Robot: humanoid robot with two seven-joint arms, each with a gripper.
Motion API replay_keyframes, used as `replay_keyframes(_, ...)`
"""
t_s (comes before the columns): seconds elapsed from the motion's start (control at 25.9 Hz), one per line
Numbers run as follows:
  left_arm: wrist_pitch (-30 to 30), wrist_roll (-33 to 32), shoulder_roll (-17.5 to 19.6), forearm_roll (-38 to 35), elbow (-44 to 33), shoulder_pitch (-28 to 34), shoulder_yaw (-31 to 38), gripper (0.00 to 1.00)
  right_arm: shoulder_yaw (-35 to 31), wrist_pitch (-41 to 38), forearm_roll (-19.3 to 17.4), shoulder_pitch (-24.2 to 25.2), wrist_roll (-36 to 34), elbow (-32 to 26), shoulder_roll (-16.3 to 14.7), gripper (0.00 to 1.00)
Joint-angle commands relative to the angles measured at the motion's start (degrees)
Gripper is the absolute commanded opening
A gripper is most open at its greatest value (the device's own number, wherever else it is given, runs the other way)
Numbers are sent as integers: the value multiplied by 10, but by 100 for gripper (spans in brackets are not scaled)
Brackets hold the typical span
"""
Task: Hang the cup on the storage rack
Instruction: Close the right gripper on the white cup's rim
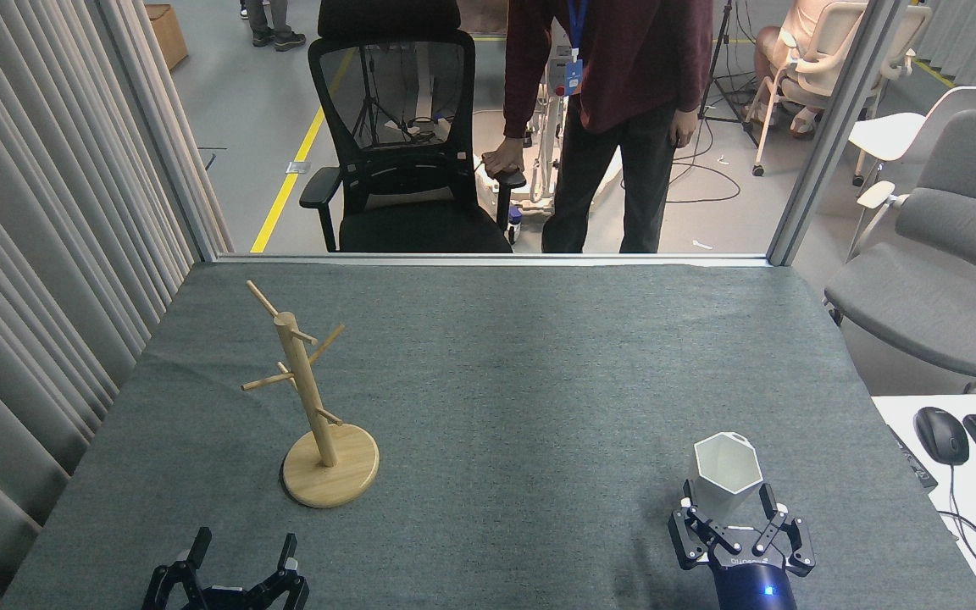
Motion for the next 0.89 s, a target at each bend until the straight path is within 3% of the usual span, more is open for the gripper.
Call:
replay_keyframes(0.0,-1,0,0,0,0,-1,0,99,-1,0,-1,-8,-1,15,-2,99)
replay_keyframes(0.27,-1,2,1,0,7,-5,0,99,0,0,-1,-26,-1,24,-2,99)
replay_keyframes(0.54,-1,2,1,0,8,-10,0,99,0,10,1,-50,-2,69,-2,98)
replay_keyframes(0.58,-1,2,1,0,8,-10,0,99,1,19,1,-56,-1,80,-1,90)
replay_keyframes(0.62,-2,2,1,0,8,-10,0,99,1,27,2,-59,-1,91,0,73)
replay_keyframes(0.66,-4,3,1,0,8,-10,0,99,1,31,2,-59,-1,96,0,63)
replay_keyframes(0.77,-5,5,-1,0,10,-14,-1,99,1,32,1,-55,-3,94,0,50)
replay_keyframes(0.85,-8,5,2,-2,17,-19,-4,99,2,28,-1,-51,-5,79,3,50)
